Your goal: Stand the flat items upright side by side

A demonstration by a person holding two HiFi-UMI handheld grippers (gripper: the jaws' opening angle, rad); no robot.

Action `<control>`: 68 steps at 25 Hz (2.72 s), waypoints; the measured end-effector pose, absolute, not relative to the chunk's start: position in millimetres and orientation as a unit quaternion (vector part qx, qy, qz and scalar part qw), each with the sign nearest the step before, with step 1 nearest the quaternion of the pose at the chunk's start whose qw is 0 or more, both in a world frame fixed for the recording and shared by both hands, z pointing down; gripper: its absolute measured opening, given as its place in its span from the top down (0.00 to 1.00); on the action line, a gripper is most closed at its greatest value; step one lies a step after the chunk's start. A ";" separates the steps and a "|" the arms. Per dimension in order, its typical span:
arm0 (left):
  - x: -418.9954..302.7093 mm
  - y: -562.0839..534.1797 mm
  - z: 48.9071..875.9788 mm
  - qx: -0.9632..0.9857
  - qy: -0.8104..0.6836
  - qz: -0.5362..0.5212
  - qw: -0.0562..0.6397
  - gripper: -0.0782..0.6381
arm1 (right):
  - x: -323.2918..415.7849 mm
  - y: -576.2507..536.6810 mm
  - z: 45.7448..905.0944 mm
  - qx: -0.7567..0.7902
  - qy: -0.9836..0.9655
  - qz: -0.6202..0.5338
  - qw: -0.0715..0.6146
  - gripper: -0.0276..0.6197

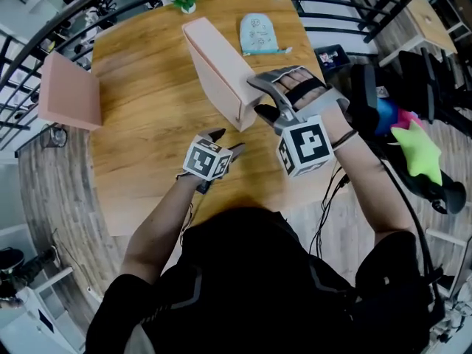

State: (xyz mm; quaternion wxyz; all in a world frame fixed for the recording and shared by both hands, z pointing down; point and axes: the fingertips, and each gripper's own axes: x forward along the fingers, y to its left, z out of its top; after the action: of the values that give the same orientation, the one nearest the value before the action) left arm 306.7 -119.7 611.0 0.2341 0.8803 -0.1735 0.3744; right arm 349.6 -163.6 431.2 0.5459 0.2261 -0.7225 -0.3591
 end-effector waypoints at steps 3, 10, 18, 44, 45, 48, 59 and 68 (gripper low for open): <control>291.9 -116.4 588.4 0.888 -0.174 0.334 0.264 0.45 | 347.4 -162.7 429.9 0.243 -0.738 -0.335 0.534 0.46; 237.6 -139.8 527.3 0.911 -0.239 0.248 0.229 0.45 | 342.8 -160.9 402.7 0.323 -0.776 -0.255 0.478 0.40; 179.3 -143.0 442.7 0.934 -0.273 0.128 0.191 0.45 | 348.2 -148.8 391.8 0.450 -0.833 -0.071 0.314 0.38; -1.2 -138.9 375.9 0.855 -0.504 0.080 0.089 0.46 | 352.6 -164.4 448.0 0.572 -0.805 0.106 0.116 0.35; -1.7 -139.4 375.6 0.854 -0.506 0.081 0.088 0.46 | 351.3 -165.2 447.9 0.571 -0.806 0.104 0.117 0.35; -4.3 -140.1 375.9 0.851 -0.512 0.080 0.091 0.46 | 347.7 -167.4 451.8 0.571 -0.805 0.099 0.127 0.35; -10.8 -130.9 379.1 0.838 -0.531 0.074 0.100 0.46 | 344.4 -182.4 457.1 0.590 -0.789 0.098 0.140 0.50; -54.1 -107.1 382.8 0.803 -0.581 0.073 0.107 0.46 | 312.4 -204.4 456.7 0.570 -0.804 0.084 0.144 0.51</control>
State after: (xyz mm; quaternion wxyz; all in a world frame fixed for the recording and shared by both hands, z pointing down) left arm -54.1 -107.1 382.8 0.1065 0.8034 -0.5813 0.0731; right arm 312.4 -204.4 456.7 0.1438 0.5704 -0.8043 0.0840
